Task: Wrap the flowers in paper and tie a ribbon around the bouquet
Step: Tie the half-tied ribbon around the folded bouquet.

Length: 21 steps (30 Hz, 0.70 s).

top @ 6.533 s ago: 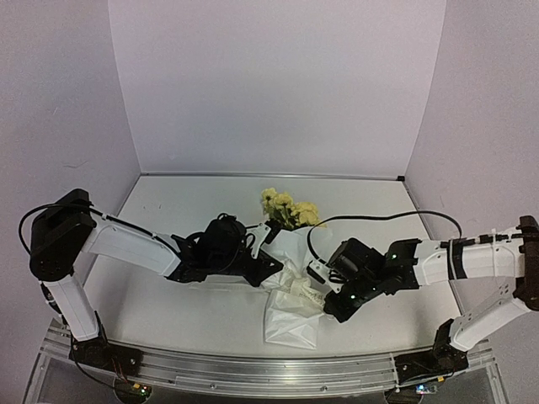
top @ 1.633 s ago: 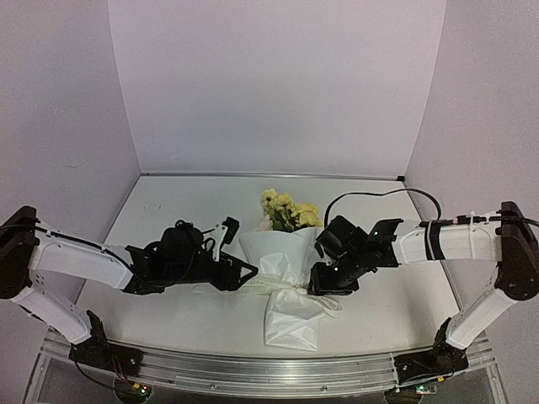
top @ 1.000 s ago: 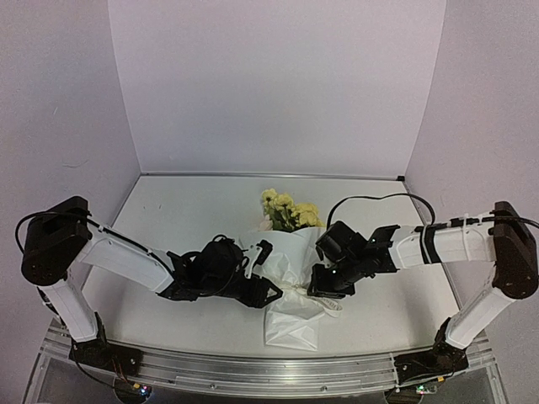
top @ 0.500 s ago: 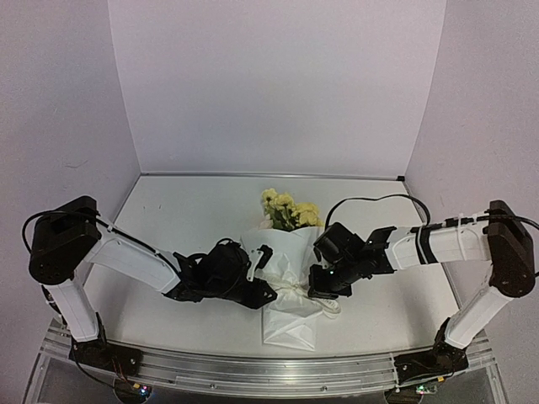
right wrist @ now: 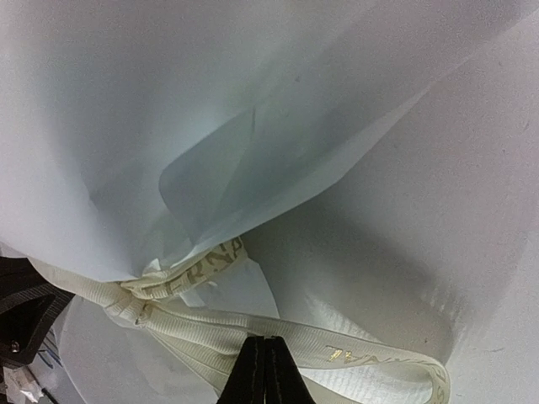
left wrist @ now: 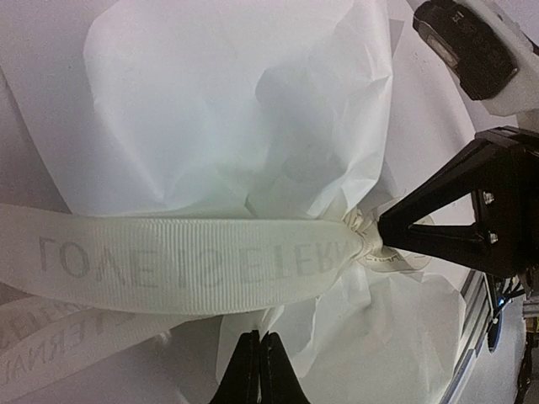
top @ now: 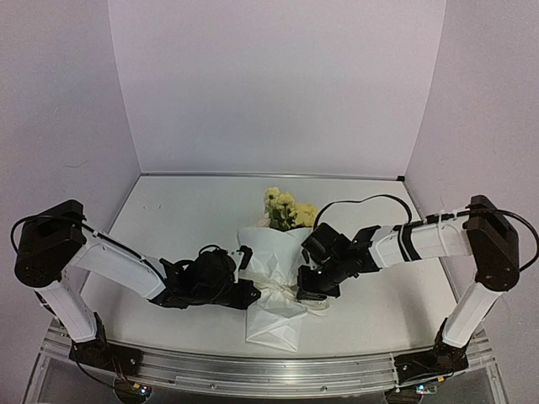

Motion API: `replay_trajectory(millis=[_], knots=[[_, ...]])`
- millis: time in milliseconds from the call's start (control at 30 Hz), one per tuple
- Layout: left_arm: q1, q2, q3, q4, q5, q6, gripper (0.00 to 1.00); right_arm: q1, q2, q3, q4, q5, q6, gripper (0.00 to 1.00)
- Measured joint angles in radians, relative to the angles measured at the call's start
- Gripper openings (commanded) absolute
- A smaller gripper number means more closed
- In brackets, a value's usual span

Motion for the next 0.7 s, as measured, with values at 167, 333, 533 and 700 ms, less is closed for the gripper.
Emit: replay_trajectory(millis=[167, 333, 533, 700], knots=[[-0.007, -0.041, -0.046, 0.006, -0.026, -0.022, 0.0, 0.021, 0.021, 0.029, 0.0, -0.002, 0.008, 0.0], [-0.016, -0.048, -0.054, 0.008, -0.04, -0.029, 0.0, 0.027, 0.021, 0.03, -0.011, 0.012, 0.005, 0.0], [-0.017, -0.055, -0.063, 0.007, -0.047, -0.034, 0.0, 0.028, 0.005, 0.03, -0.066, 0.037, -0.016, 0.0], [-0.017, -0.063, -0.071, 0.007, -0.048, -0.044, 0.0, 0.026, -0.016, 0.029, -0.098, 0.044, -0.03, 0.0]])
